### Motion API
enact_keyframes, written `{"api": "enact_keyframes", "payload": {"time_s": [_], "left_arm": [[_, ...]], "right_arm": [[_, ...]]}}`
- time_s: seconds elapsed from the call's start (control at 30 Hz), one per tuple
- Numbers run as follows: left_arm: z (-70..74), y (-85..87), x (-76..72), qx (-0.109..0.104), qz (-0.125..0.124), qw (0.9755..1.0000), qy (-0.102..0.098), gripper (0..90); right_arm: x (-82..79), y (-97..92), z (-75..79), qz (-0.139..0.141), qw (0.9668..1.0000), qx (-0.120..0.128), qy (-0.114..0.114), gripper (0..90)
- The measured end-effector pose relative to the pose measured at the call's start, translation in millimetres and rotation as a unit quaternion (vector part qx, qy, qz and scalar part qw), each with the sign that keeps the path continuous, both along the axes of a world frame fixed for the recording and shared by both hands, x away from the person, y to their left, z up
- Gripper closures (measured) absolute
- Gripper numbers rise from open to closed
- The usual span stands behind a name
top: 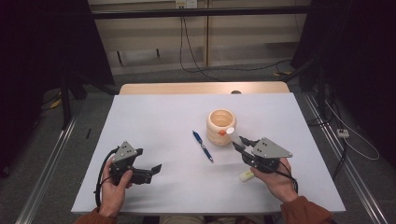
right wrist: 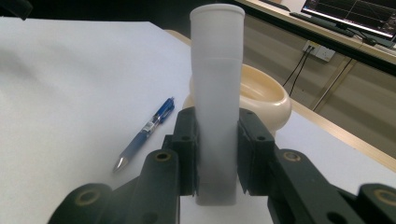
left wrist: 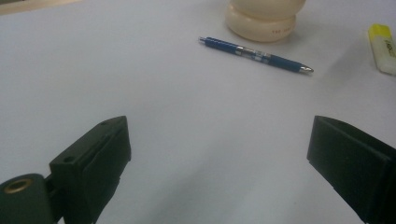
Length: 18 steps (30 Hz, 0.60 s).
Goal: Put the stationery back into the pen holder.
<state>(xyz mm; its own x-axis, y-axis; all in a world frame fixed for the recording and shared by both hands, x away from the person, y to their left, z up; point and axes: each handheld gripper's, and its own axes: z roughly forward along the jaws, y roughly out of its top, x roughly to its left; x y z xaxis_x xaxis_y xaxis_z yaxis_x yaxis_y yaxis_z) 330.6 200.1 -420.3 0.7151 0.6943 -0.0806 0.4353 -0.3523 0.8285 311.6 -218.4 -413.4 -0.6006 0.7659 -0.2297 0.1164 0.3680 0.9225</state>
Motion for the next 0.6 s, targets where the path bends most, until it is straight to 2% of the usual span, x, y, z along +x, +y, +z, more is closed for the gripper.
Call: {"api": "enact_keyframes", "payload": {"time_s": [0.07,0.13,0.23,0.37,0.47,0.53,0.6], "left_arm": [[-2.1,-1.2,-2.6,0.007,0.0,1.0,-0.002,6.2],[-5.1,-2.9,-4.9,0.0,0.002,1.0,0.002,6.2],[-8.8,-6.1,-9.4,0.003,0.003,1.0,-0.003,6.2],[-12.2,-7.0,-10.2,-0.003,0.0,1.0,-0.007,6.2],[-16.7,-5.5,-11.0,-0.012,-0.004,0.9999,0.008,6.2],[-17.6,-4.9,-10.1,-0.009,-0.003,0.9999,0.011,6.2],[-18.0,-4.9,-10.2,-0.021,-0.001,0.9997,0.01,6.2]], "right_arm": [[2.1,-1.2,2.0,-0.002,1.0,0.007,0.002,72.2],[4.4,-2.4,4.2,-0.003,0.9999,0.013,0.002,72.2],[8.4,-2.9,7.4,-0.002,0.9997,0.022,0.004,72.2],[13.7,-1.8,11.1,-0.006,0.9997,0.023,0.0,72.2],[17.0,-2.5,15.0,-0.008,0.9994,0.034,0.001,72.1],[19.8,-2.9,17.5,-0.009,0.9991,0.043,0.0,72.2],[23.0,-3.5,19.1,-0.012,0.9986,0.051,0.003,72.2]]}}
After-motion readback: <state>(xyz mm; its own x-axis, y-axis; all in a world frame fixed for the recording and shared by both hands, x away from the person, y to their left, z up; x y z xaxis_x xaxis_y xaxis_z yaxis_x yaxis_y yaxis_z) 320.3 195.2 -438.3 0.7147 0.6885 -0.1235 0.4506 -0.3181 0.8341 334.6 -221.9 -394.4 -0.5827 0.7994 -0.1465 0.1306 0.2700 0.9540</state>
